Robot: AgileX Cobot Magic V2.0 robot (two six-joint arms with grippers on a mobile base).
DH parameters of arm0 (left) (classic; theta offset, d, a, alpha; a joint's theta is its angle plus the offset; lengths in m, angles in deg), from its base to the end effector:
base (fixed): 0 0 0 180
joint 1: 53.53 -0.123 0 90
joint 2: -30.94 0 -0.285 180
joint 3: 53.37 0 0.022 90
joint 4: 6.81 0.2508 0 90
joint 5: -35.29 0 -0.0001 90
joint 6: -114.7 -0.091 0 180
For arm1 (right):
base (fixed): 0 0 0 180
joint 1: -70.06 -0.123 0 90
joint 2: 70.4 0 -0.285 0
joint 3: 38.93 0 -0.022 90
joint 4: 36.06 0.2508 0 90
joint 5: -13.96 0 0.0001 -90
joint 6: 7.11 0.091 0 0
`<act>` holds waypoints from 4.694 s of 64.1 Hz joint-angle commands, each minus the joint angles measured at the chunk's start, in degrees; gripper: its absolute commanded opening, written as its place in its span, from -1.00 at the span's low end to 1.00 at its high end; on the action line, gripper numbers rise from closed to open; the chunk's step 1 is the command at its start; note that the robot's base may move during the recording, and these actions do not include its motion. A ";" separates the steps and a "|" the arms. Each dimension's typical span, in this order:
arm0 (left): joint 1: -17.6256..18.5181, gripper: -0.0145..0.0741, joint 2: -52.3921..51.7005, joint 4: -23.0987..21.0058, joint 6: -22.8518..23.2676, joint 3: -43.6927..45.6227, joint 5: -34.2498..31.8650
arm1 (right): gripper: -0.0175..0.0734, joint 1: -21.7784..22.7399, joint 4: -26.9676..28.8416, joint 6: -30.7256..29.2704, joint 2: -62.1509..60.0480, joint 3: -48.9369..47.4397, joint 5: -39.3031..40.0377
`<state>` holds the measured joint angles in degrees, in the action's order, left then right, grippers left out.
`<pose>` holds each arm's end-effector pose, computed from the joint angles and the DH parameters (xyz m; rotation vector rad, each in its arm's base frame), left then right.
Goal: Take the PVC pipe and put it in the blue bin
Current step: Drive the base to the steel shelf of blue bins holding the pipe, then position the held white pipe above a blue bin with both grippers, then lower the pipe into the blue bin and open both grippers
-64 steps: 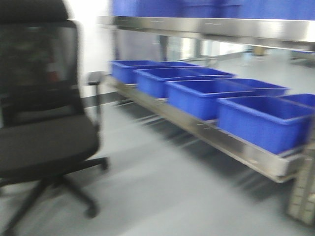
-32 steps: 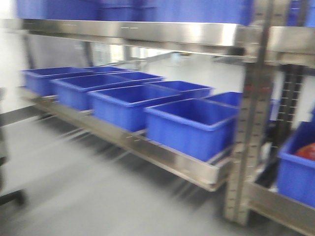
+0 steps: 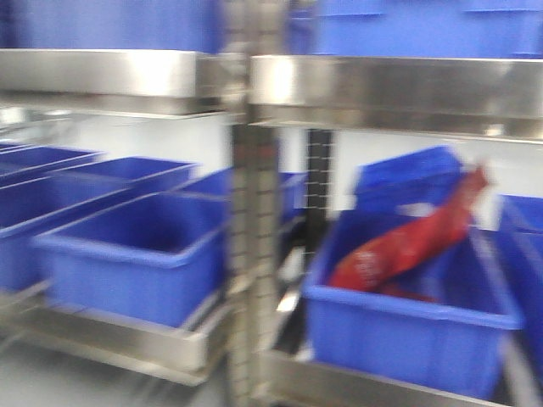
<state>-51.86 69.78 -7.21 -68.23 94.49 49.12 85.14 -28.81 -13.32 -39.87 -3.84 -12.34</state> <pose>0.0985 -0.0030 0.4124 0.0557 1.4792 0.0111 0.0638 -0.0119 0.3885 0.1713 1.5941 -0.1556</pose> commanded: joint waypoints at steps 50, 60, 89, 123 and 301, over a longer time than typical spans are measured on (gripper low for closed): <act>0.42 -0.92 -0.34 -0.10 0.32 0.18 -1.60 | -0.98 0.11 -0.06 -0.30 -0.14 -0.48 1.10; 0.42 -0.92 -0.34 -0.10 0.32 0.18 -1.60 | -0.98 0.11 -0.06 -0.30 -0.14 -0.48 1.10; 0.42 -0.92 -0.34 -0.10 0.32 0.18 -1.60 | -0.98 0.11 -0.06 -0.30 -0.14 -0.48 1.10; 0.42 -0.92 -0.34 -0.10 0.32 0.18 -1.60 | -0.98 0.11 -0.06 -0.30 -0.14 -0.48 1.10; 20.86 -0.92 48.59 -2.69 0.45 46.56 13.36 | -0.98 -28.20 11.86 -9.71 53.13 -38.96 3.80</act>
<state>-30.84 122.68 -9.57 -68.34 142.15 63.75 56.09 -17.15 -22.80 16.99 -43.67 -10.48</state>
